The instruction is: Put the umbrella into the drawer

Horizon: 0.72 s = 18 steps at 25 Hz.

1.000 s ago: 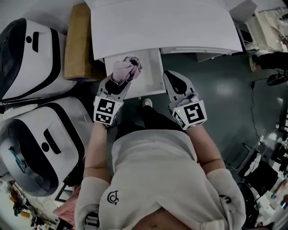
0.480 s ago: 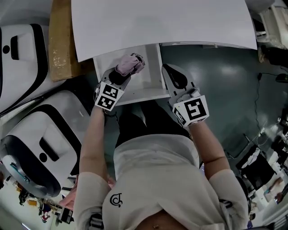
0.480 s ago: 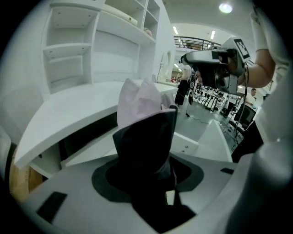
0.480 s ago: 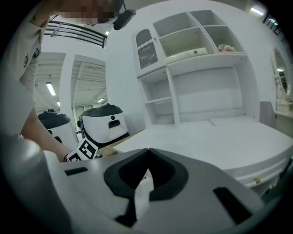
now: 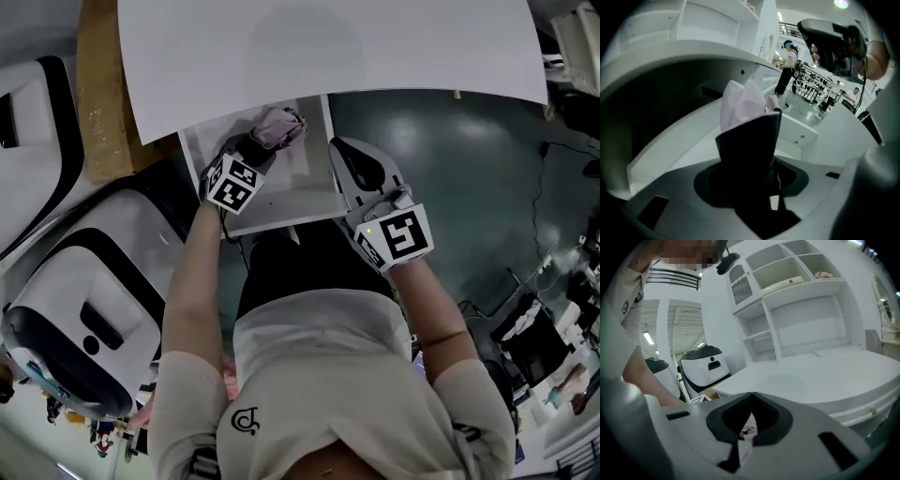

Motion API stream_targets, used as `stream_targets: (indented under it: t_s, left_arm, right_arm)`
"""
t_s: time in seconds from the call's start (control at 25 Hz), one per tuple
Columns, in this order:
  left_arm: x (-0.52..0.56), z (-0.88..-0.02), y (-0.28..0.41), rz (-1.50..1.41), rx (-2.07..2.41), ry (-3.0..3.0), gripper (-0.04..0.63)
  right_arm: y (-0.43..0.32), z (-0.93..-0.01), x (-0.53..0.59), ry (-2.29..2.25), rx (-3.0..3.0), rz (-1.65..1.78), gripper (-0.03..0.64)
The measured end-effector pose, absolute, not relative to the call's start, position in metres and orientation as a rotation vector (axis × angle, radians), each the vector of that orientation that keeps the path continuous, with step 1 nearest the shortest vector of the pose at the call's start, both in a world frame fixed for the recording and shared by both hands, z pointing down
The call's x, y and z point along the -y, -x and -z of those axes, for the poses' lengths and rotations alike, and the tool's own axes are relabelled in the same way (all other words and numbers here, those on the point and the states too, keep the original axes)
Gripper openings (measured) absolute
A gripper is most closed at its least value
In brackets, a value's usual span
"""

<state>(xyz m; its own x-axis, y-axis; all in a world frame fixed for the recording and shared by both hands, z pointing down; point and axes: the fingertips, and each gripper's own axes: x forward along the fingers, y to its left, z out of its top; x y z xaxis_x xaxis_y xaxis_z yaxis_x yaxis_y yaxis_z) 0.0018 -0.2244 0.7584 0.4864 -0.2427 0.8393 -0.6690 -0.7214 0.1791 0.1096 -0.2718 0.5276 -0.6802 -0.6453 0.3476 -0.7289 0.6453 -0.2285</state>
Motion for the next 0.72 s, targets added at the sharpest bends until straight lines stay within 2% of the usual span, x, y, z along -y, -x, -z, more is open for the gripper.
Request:
stream_targets:
  t_s: [0.48,0.72]
  left_arm:
    - [0.214,-0.813,-0.004,-1.318,0.691,-2.134,0.229]
    - [0.215,-0.815,-0.006,-1.309,0.713,-2.109,0.247]
  right_arm:
    - [-0.139,-0.553,0.288,-1.245,2.563,-0.588,0.008]
    - [-0.145,-0.553,0.284,-1.246,2.562,-0.596,0.008]
